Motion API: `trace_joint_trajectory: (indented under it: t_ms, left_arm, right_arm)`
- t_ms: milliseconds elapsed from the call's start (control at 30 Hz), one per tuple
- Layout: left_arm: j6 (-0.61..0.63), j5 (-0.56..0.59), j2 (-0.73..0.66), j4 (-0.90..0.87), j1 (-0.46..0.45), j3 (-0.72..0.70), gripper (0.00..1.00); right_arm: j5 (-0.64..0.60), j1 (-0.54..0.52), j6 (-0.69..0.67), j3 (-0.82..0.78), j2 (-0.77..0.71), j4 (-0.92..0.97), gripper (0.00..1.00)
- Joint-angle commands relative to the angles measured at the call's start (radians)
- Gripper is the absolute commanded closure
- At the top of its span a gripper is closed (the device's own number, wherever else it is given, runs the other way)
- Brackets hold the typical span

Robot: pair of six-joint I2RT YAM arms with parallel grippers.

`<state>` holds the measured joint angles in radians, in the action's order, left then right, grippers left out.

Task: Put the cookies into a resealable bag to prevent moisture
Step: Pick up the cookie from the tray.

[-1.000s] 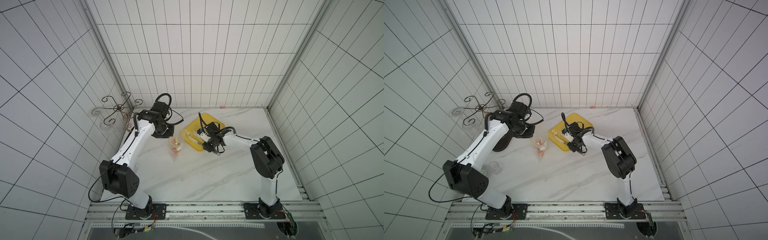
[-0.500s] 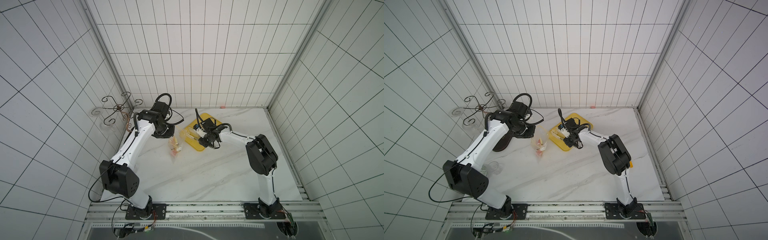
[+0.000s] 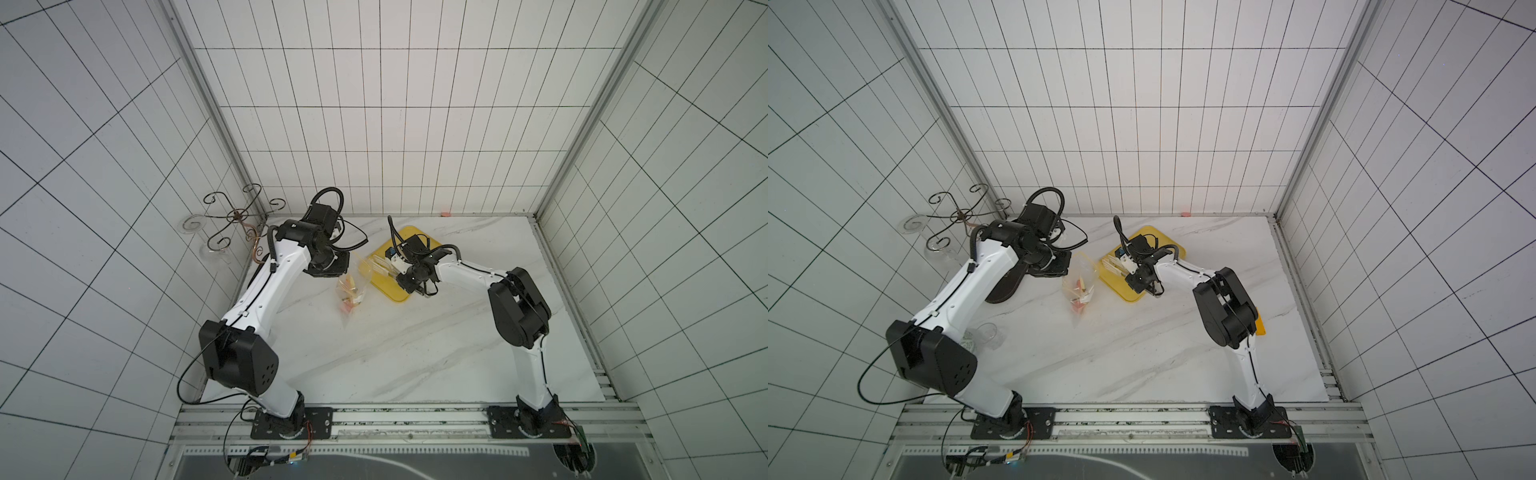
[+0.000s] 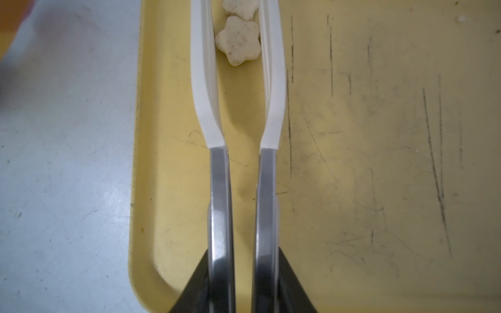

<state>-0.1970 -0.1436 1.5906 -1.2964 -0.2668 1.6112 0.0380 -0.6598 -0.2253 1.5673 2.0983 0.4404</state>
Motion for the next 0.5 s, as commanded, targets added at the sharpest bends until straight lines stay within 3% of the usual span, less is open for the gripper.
trace_joint_trajectory:
  t_ms: [0, 200, 467]
  left_arm:
    - [0.016, -0.01, -0.008, 0.022, 0.004, -0.005, 1.0]
    - [0.015, -0.02, -0.004, 0.025, 0.003, 0.001, 1.0]
    - [0.014, -0.041, 0.022, 0.033, 0.003, 0.019, 1.0]
  right_arm:
    - [-0.009, -0.006, -0.002, 0.106, -0.026, 0.015, 0.69]
    - [-0.018, -0.003, -0.006, 0.063, -0.117, 0.026, 0.71]
    - [0.05, 0.017, 0.025, -0.117, -0.394, 0.034, 0.71]
